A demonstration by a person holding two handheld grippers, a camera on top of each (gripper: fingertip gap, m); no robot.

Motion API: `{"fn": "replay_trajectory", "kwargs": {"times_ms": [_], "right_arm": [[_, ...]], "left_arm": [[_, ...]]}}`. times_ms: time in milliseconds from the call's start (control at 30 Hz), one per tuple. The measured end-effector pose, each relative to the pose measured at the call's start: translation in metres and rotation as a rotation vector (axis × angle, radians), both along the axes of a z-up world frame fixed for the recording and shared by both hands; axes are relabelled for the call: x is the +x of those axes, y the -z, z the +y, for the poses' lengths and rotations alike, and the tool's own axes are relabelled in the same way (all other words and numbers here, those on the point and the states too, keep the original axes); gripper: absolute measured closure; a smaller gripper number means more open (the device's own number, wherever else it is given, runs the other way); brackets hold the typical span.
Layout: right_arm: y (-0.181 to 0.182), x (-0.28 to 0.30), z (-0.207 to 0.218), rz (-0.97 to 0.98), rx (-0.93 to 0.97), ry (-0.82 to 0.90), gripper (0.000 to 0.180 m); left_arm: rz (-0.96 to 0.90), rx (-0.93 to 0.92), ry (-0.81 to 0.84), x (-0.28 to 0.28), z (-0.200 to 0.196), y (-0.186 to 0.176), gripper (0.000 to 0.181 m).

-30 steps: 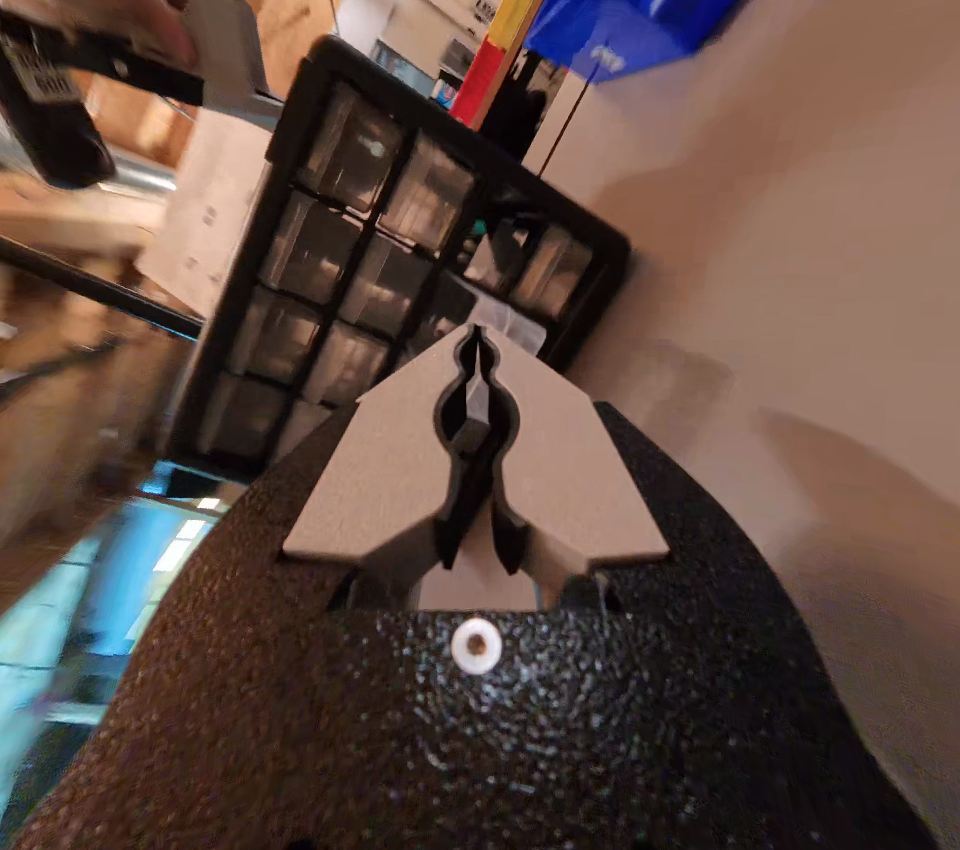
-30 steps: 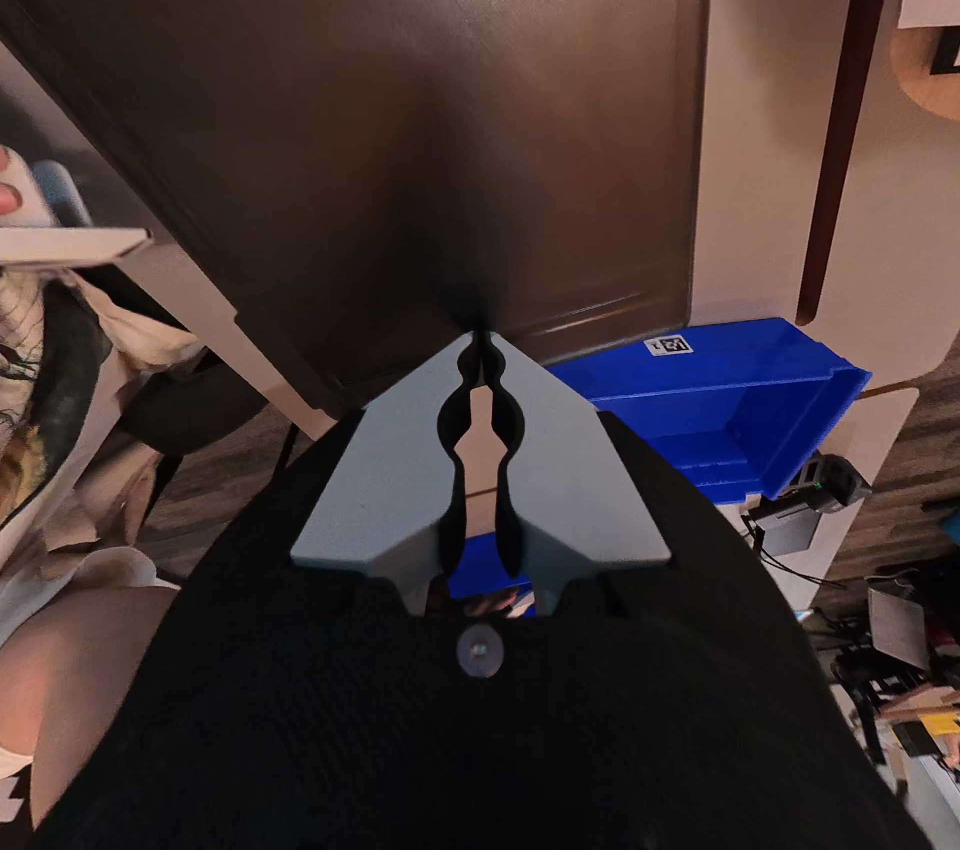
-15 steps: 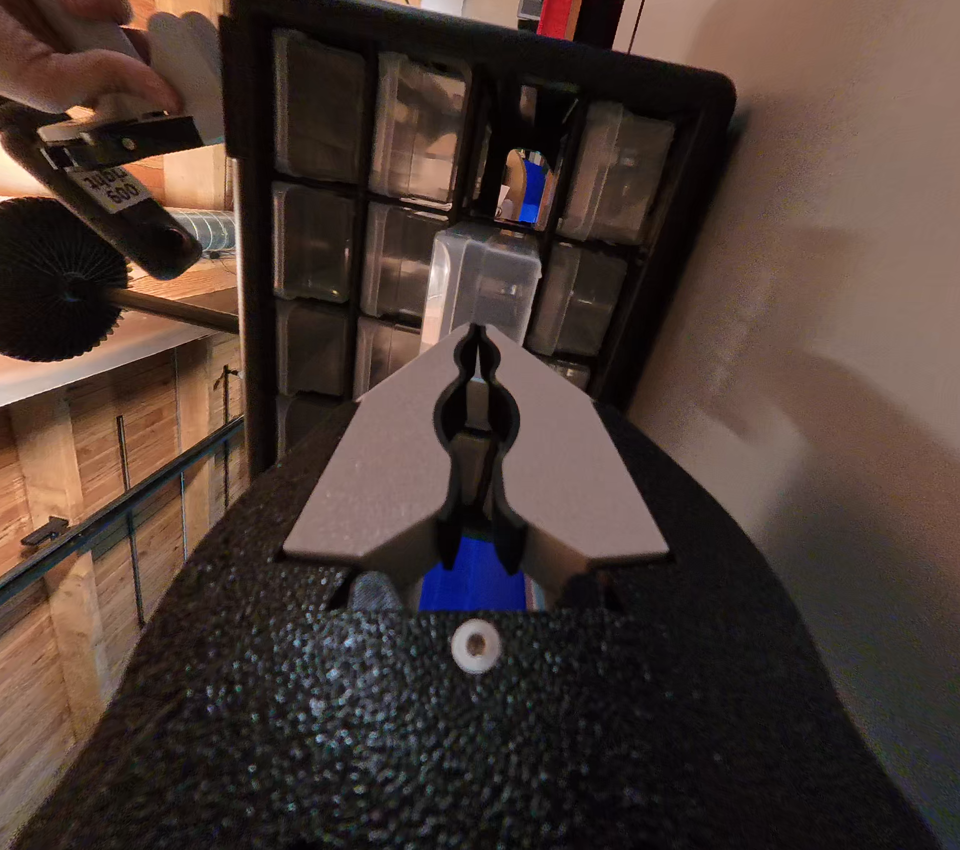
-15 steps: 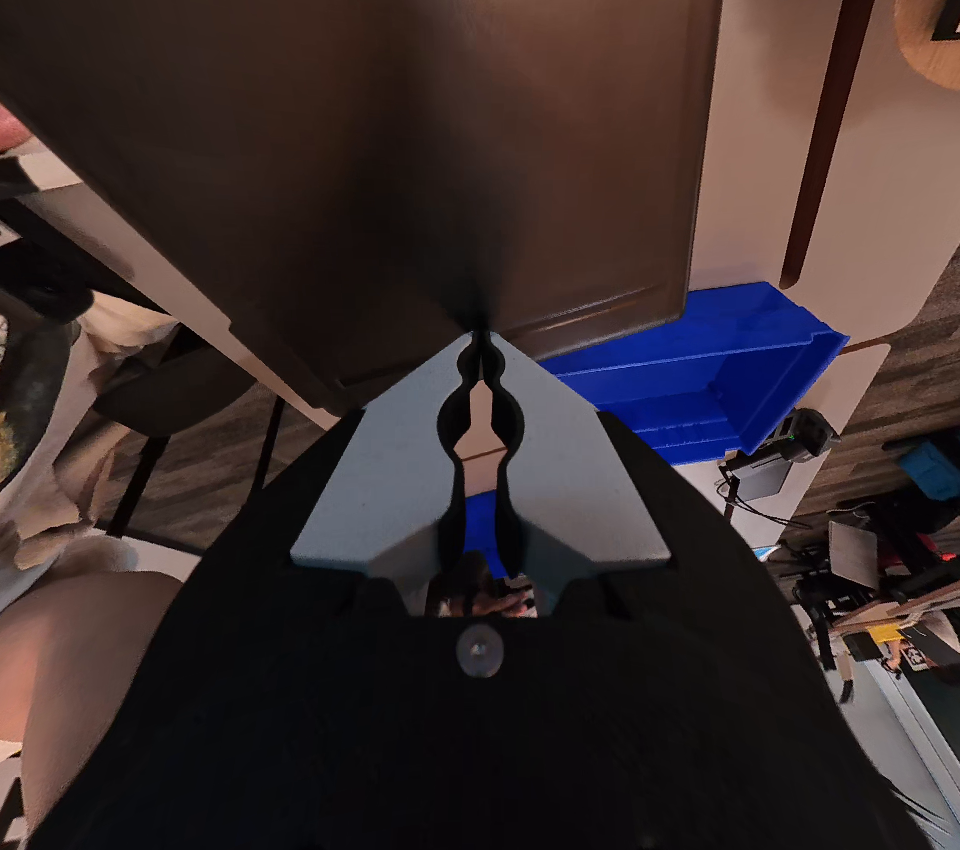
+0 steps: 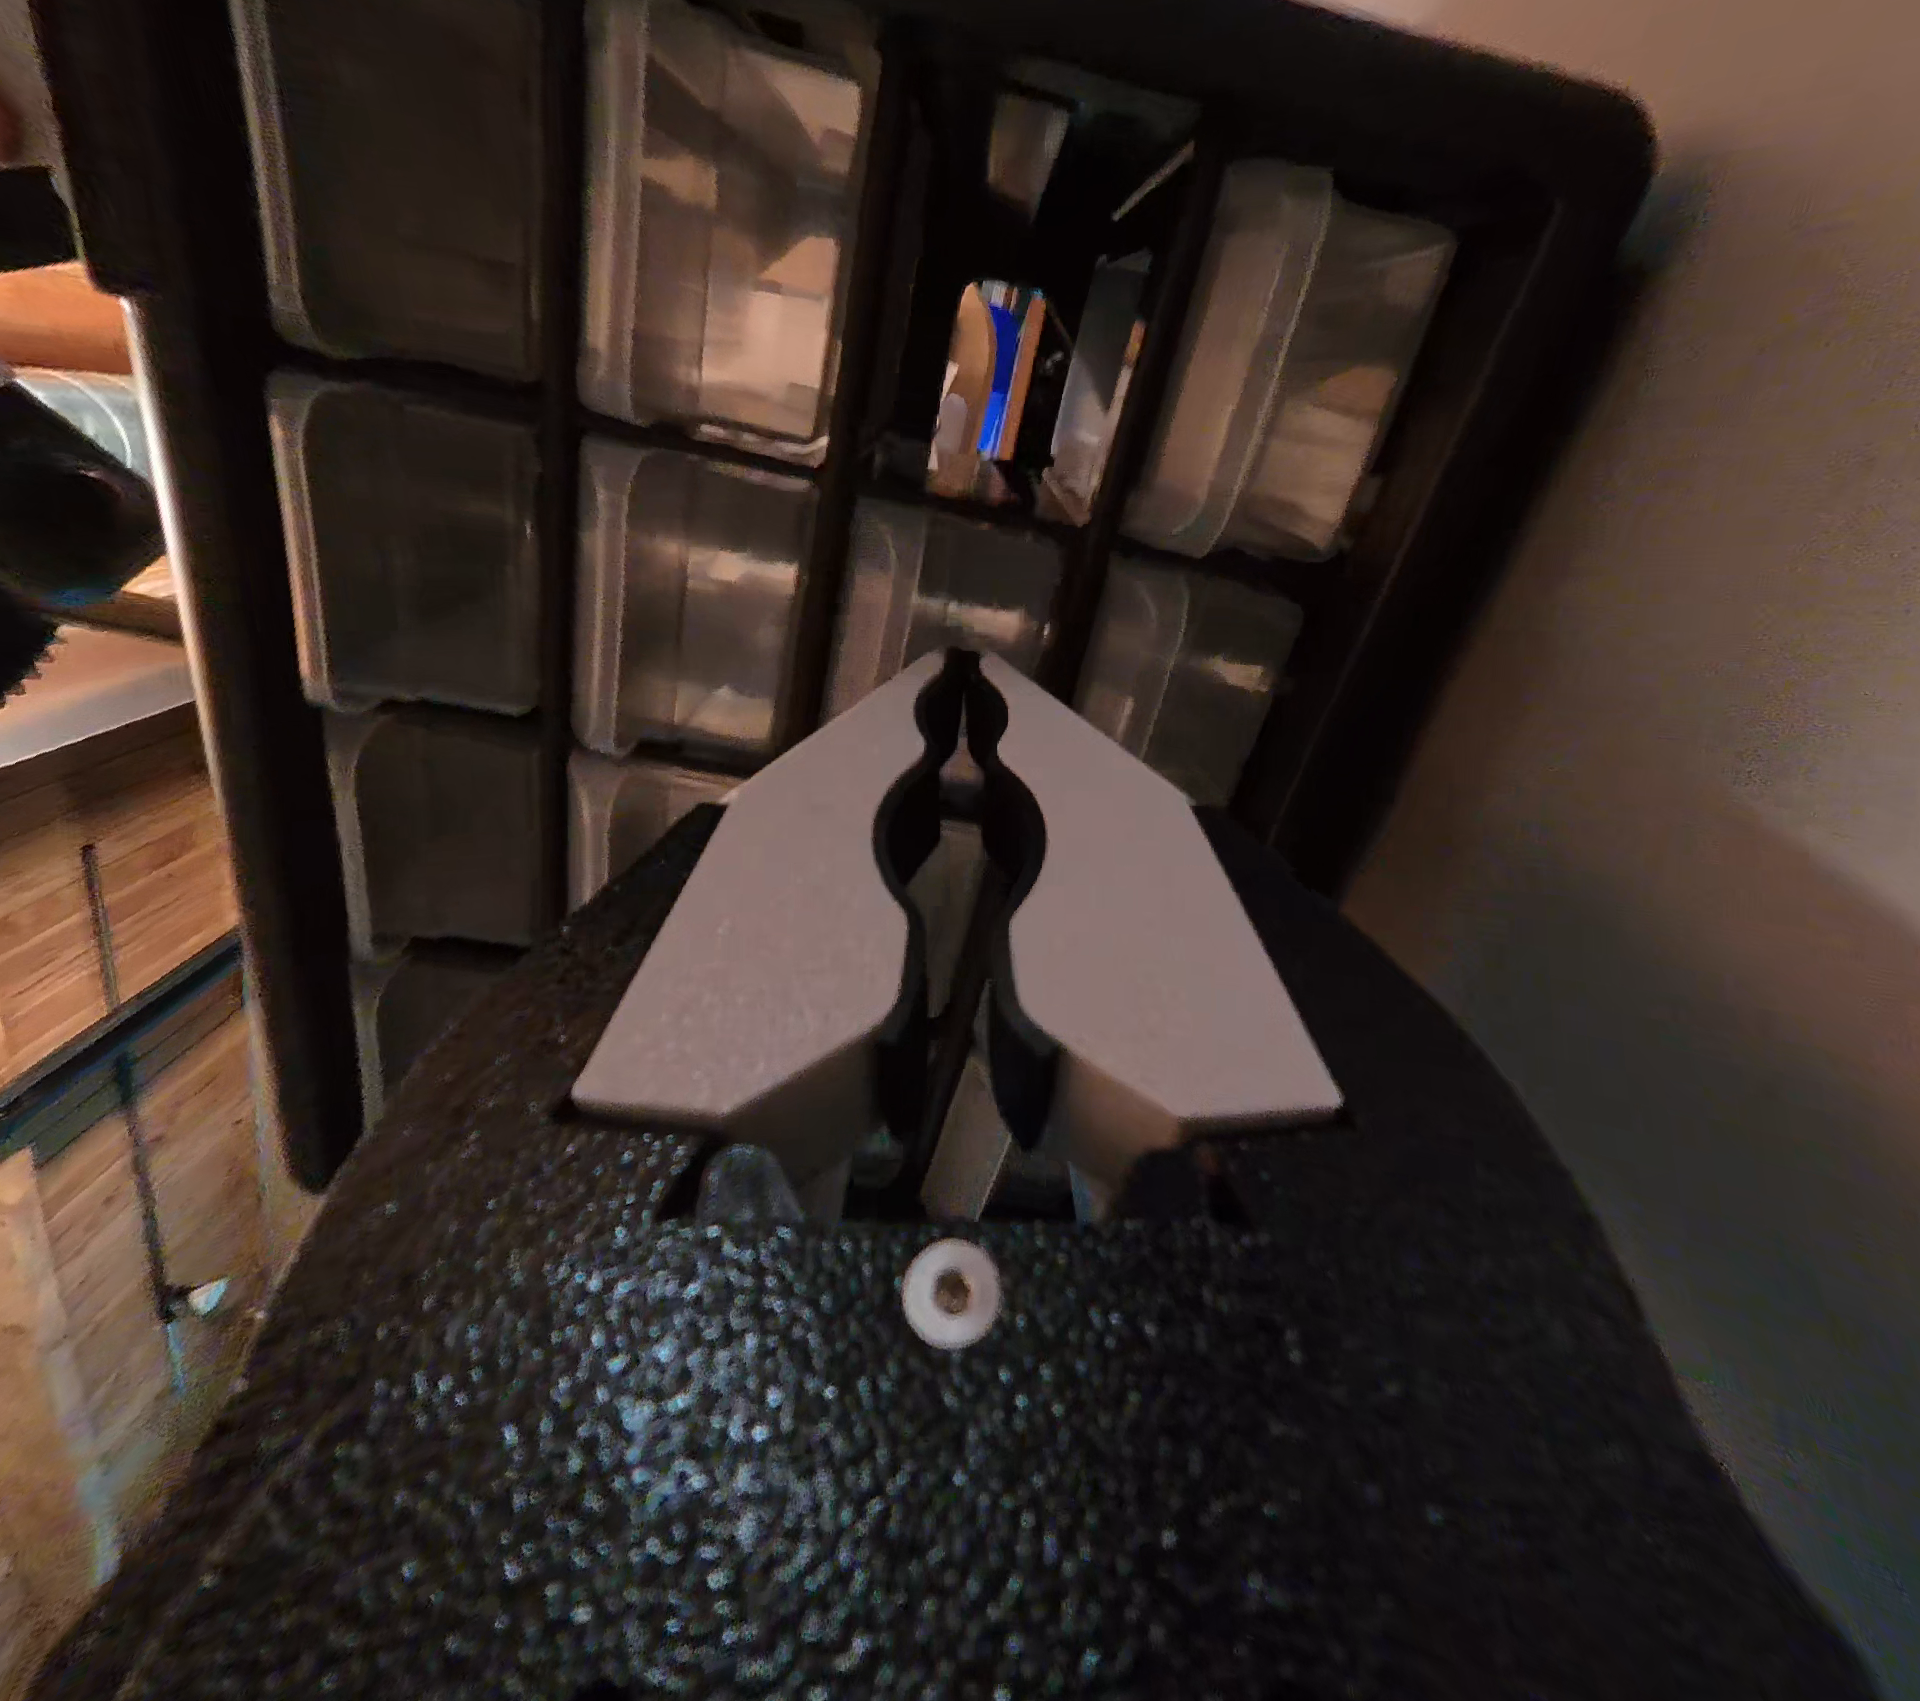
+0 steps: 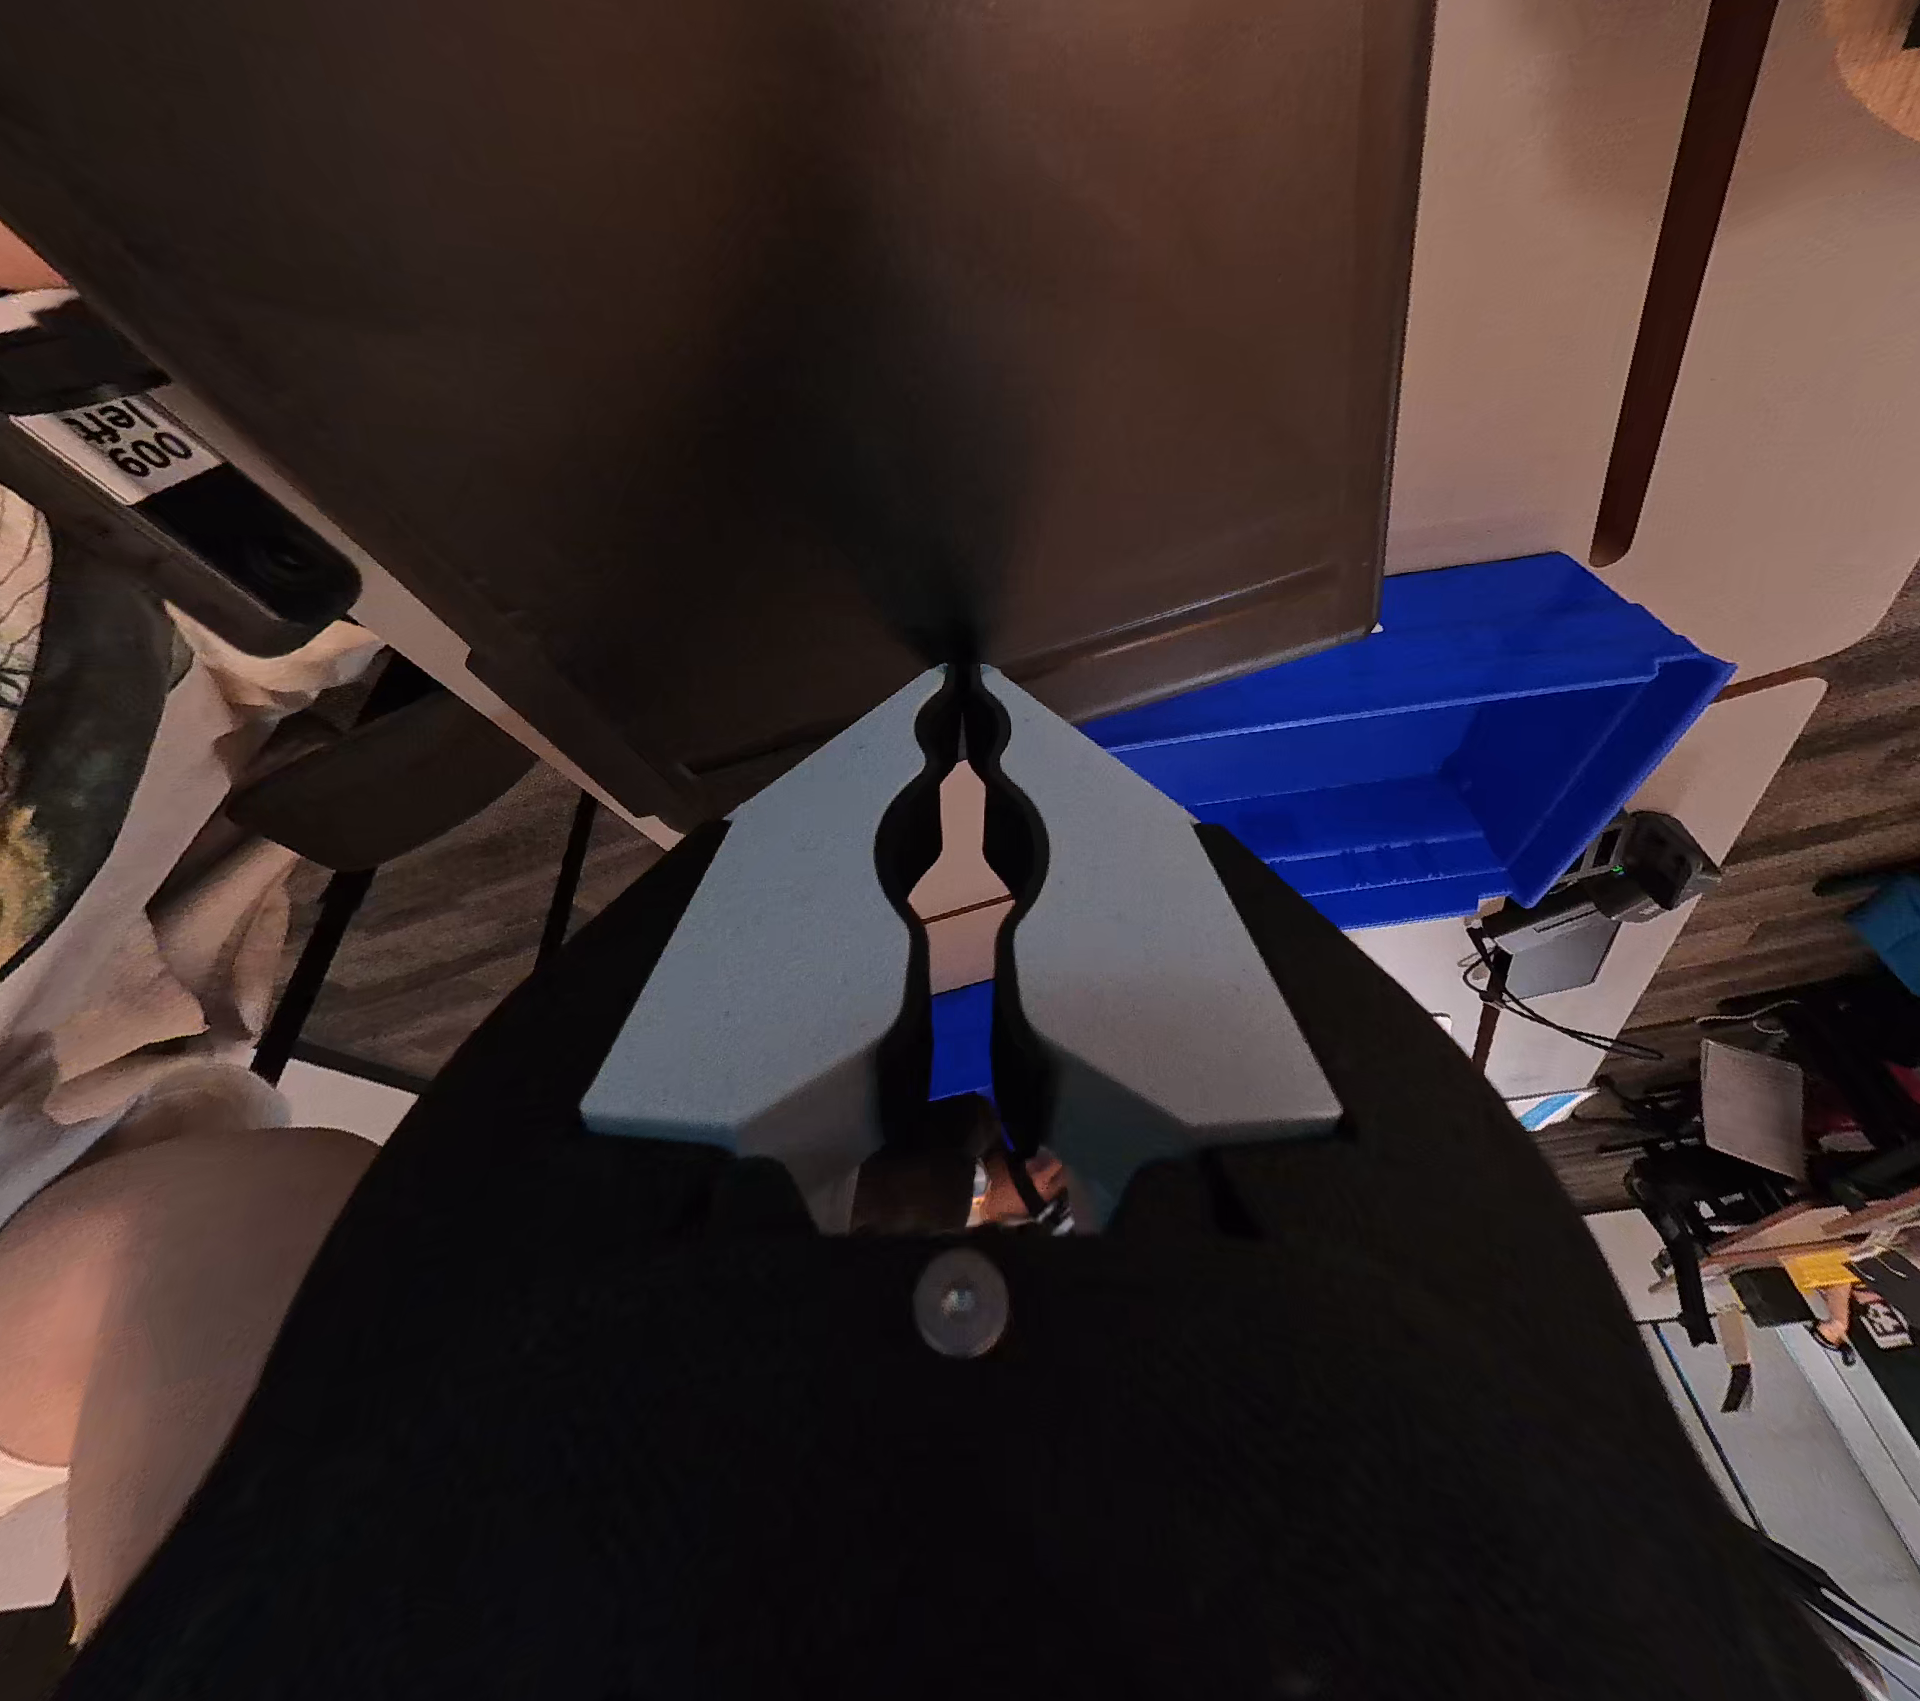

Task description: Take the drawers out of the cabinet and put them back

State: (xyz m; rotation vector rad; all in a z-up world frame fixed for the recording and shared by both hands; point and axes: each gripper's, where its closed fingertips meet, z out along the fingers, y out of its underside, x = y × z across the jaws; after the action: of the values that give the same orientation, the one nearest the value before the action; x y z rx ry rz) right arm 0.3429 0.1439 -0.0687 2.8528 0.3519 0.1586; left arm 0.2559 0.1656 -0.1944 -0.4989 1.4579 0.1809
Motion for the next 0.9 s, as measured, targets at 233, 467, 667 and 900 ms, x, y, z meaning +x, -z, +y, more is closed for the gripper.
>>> {"fn": "replay_trajectory", "kwargs": {"times_ms": [233,467,667,900], "right_arm": [[0.0,0.0,0.0,-0.003,-0.001,0.004,0.18],[0.0,0.0,0.0,-0.024,-0.008,-0.004,0.18],[0.0,0.0,0.0,-0.059,-0.037,-0.018,0.18],[0.0,0.0,0.0,-0.04,-0.052,-0.011,0.18]], "left_arm": [[-0.086,-0.023,0.054,-0.015,-0.013,-0.012,0.181],[-0.364,-0.22,0.176,-0.089,0.024,-0.108,0.181],[-0.158,-0.599,0.216,-0.109,0.158,-0.133,0.158],[0.54,-0.705,-0.015,-0.115,0.305,-0.066,0.14]]}}
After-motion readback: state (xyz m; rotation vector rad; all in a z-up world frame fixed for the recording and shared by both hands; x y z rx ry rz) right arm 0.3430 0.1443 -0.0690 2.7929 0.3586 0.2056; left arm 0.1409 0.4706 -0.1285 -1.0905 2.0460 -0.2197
